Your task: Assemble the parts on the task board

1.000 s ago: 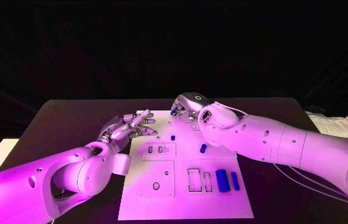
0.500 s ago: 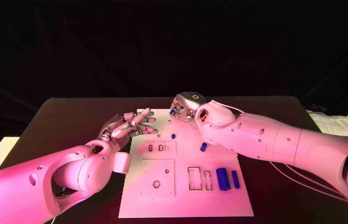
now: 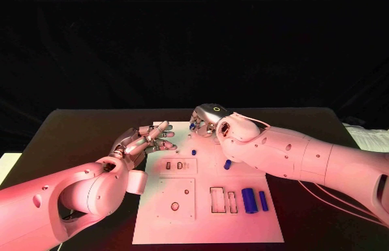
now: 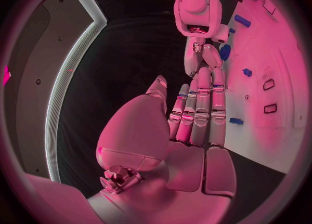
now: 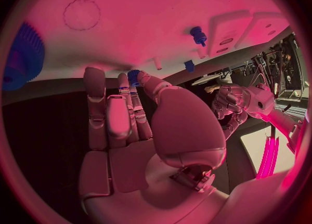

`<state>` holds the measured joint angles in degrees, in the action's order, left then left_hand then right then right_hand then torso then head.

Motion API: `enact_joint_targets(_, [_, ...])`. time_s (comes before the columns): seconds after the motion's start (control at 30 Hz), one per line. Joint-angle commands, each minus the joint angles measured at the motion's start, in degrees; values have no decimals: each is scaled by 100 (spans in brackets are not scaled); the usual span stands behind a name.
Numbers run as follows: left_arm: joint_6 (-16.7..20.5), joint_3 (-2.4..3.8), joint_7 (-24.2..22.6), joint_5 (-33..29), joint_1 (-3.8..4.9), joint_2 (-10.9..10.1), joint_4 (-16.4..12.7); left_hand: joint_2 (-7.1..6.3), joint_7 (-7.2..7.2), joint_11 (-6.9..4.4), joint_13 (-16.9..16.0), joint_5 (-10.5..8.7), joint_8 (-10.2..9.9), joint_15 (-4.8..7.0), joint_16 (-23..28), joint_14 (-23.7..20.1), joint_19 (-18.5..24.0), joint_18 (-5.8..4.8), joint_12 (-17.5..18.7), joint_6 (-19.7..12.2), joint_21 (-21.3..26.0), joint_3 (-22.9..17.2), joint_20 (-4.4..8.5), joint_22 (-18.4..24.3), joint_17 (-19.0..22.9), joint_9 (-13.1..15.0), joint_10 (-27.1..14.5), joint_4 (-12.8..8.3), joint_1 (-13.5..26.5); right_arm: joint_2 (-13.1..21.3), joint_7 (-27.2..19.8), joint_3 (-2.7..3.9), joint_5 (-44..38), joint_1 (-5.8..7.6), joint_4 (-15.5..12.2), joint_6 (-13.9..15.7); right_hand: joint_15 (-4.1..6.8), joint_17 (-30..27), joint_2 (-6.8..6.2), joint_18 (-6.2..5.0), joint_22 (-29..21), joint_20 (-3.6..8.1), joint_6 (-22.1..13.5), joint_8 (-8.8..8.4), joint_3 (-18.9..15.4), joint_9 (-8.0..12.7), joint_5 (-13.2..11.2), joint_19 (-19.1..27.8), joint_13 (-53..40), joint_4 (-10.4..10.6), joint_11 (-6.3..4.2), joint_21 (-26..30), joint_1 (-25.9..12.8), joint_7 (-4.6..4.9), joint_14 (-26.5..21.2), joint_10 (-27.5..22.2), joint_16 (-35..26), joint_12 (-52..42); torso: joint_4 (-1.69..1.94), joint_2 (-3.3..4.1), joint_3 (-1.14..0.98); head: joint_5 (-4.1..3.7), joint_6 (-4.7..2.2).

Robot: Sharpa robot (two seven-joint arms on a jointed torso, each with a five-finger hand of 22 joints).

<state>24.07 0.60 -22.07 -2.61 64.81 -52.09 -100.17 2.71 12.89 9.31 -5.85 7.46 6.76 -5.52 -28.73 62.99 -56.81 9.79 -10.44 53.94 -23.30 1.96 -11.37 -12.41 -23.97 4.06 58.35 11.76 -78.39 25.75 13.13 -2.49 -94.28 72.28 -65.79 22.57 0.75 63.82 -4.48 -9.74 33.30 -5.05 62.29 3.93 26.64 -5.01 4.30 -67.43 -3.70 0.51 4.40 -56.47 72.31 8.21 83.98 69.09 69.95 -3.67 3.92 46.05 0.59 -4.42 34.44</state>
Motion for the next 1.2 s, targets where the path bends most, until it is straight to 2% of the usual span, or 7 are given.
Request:
enact_joint_targets(0.03, [-125,5,-16,-8,10,12,-12,43,11,-2,-9,13,-25,3,-35,-27,34,30,-29,-39,-22,40,-2,-9,-10,-5,-56,-5,-5,-17,151,-1,-83,2,23,-29,-87,-129,-112,-21,-149,-36,-170,-44,-2,55,-28,114,12,58,61,105,-6,54,121,-242,-113,24,0,3,0,4,-2])
enact_joint_targets(0.23, [-132,5,-10,-8,13,7,-10,43,11,-2,-9,13,-25,3,-35,-27,34,30,-29,-39,-22,40,-2,-9,-10,-5,-56,-5,-5,82,172,-3,-62,2,-86,290,-245,-885,-327,-83,-520,-178,-937,-42,-279,124,-92,441,4,149,245,417,119,206,-173,-1109,-756,-22,1,4,0,9,-1])
enact_joint_targets(0.57, [-141,5,-2,-9,14,-49,33,48,12,-1,-9,14,-24,2,-46,-42,45,30,-36,-42,-21,40,-5,-11,-16,-4,-63,-13,-13,897,206,63,122,4,-989,665,-239,-884,-349,-88,-553,-175,-829,7,-443,78,3,409,-24,232,235,431,251,216,-126,-982,-729,-235,-29,-4,-8,41,-32])
enact_joint_targets(0.7, [-152,4,4,-28,14,-72,40,48,12,-1,-9,14,-23,2,-47,-44,46,31,-37,-42,-21,40,-5,-11,-17,-3,-63,-14,-14,1420,252,153,541,35,-1508,624,-169,-442,-371,-90,-505,-144,-680,36,-492,54,110,327,-120,346,142,354,227,183,28,-425,-336,-571,-55,-13,-17,16,-64])
enact_joint_targets(0.87, [-165,4,10,-47,14,-89,40,49,12,-1,-9,14,-23,2,-48,-46,47,31,-38,-42,-21,40,-5,-11,-18,-3,-64,-15,-15,2000,334,204,1397,142,-1940,232,56,457,-566,74,545,21,-597,50,-747,45,634,-278,-585,430,-123,-416,158,15,284,672,432,-1387,-83,-32,-20,-3,-82])
enact_joint_targets(1.0, [-175,3,12,-52,14,-89,42,49,12,-1,-9,14,-23,2,-48,-46,47,31,-38,-42,-21,40,-5,-11,-18,-3,-64,-15,-15,2297,411,217,1744,182,-2036,-128,171,1088,-579,252,1490,108,-649,92,-1266,36,1001,-664,-2647,528,-204,-1086,163,-68,380,784,958,-3476,-110,-38,-31,-13,-97])
enact_joint_targets(1.2, [-189,3,19,-55,13,-73,58,51,10,-2,-10,15,-22,2,-53,-51,51,31,-41,-43,-22,39,-6,-13,-21,-3,-66,-20,-22,2371,523,219,1858,194,-1906,-527,38,1846,-379,335,2213,47,-906,211,-1830,18,1138,-822,-5813,778,-108,-1597,271,10,463,717,1521,-6337,-112,-30,-27,-36,-111])
